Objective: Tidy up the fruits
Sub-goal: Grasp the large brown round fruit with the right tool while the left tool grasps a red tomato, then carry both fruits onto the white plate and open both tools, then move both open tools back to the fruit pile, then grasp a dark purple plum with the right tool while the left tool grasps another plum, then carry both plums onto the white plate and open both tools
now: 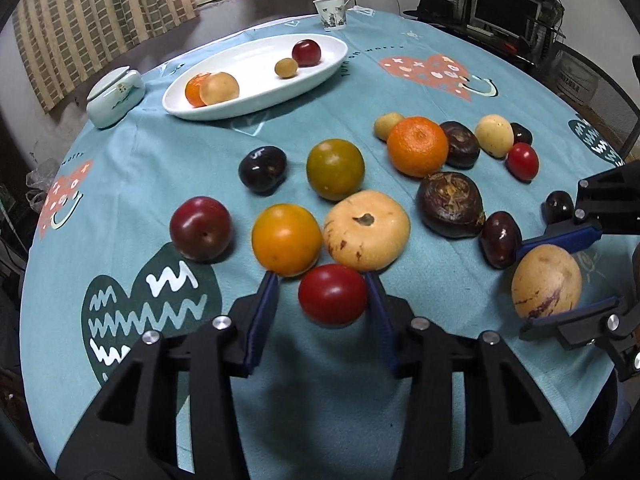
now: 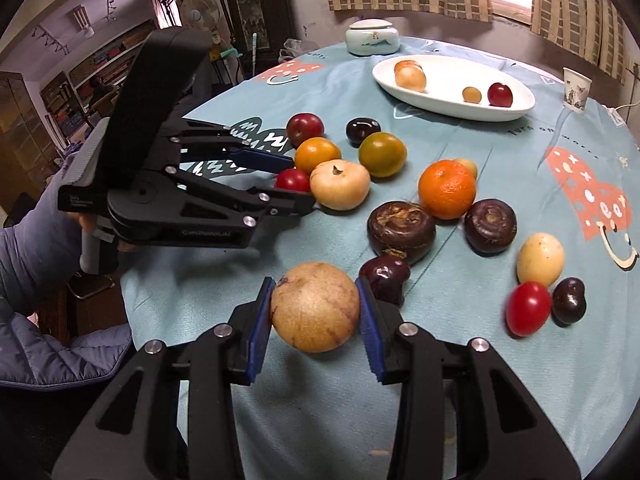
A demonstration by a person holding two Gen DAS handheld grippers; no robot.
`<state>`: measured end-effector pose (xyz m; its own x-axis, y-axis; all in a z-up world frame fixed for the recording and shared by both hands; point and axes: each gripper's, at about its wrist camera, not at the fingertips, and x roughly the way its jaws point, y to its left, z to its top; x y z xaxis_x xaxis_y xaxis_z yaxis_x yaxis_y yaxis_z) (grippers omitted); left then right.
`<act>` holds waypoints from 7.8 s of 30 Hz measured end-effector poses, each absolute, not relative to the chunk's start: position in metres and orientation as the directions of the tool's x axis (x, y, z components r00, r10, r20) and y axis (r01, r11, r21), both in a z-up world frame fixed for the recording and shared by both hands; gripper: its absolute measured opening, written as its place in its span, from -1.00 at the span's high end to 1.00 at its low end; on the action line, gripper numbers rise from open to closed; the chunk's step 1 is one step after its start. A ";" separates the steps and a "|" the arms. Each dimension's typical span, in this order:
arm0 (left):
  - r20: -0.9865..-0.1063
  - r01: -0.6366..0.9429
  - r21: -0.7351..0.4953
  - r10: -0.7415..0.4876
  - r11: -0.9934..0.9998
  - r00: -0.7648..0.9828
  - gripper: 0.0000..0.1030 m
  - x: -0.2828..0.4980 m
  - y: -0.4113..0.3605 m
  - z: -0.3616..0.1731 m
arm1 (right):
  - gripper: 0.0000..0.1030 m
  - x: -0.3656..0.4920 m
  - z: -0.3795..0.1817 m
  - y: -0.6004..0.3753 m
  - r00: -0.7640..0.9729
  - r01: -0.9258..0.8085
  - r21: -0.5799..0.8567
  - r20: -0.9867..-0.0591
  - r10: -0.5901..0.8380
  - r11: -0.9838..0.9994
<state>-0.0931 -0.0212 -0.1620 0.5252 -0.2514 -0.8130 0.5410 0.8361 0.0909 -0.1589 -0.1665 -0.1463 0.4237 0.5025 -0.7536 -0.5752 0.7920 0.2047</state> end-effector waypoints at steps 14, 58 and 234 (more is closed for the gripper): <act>-0.724 0.419 0.135 -0.199 0.898 0.661 0.36 -0.108 -0.012 -0.120 | 0.21 -0.159 -0.129 -0.162 0.494 -0.544 0.148 -0.739 0.458 0.826; -0.761 0.283 0.019 -0.170 0.959 0.626 0.35 0.081 -0.049 -0.077 | 0.21 0.001 -0.070 -0.173 0.656 -0.398 0.033 -0.688 0.310 0.917; -0.737 0.231 0.122 -0.068 0.965 0.673 0.39 0.122 -0.057 -0.101 | 0.34 0.113 -0.081 -0.187 0.654 -0.272 0.238 -0.665 0.360 0.933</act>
